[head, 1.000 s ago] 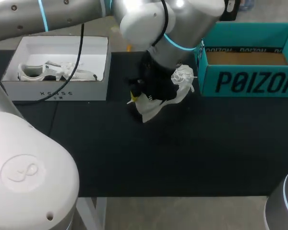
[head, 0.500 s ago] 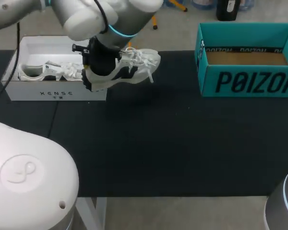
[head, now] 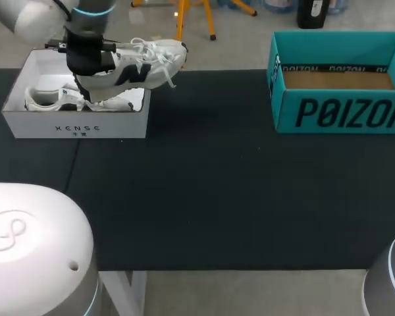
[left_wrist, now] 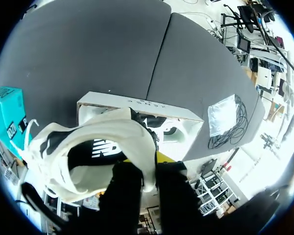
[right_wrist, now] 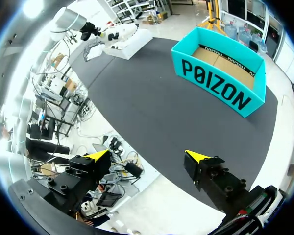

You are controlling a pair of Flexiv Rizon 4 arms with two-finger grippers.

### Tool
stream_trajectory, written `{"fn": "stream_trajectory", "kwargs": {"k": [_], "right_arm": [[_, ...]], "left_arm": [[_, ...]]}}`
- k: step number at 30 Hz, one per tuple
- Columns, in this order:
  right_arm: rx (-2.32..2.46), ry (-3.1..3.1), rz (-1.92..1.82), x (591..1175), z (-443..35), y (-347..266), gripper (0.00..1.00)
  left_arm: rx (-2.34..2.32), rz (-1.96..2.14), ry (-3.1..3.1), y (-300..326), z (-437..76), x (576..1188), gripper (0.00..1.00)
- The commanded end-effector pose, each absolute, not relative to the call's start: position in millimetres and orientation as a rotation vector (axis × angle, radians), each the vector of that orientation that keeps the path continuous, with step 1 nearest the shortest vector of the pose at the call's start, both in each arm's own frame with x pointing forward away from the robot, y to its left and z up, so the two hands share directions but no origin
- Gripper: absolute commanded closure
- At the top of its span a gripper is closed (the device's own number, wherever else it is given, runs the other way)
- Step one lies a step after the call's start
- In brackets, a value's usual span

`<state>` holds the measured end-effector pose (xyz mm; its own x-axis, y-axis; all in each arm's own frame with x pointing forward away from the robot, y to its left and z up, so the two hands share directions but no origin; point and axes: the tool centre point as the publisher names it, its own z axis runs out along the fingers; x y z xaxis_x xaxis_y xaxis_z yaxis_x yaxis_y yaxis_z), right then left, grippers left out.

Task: Take the shoe out of the shoebox, open the shoe tongue, remove and reinsert the insole, then place the shoe into the shoebox

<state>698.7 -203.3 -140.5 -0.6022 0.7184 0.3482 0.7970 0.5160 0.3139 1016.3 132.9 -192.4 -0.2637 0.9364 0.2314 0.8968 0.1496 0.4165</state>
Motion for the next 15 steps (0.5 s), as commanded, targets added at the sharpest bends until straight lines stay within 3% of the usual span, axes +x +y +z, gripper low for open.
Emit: {"fn": "stream_trajectory", "kwargs": {"k": [1,15], "right_arm": [[-1.303,-2.58,-0.666,699.3,-141.0,-203.5,0.0],[-1.303,-2.58,-0.666,699.3,-141.0,-203.5,0.0]], "left_arm": [[1.877,0.678,2.271,146.0,-189.2,1036.8,1.0],[1.866,0.651,2.287,149.1,-189.3,1042.8,1.0]]}}
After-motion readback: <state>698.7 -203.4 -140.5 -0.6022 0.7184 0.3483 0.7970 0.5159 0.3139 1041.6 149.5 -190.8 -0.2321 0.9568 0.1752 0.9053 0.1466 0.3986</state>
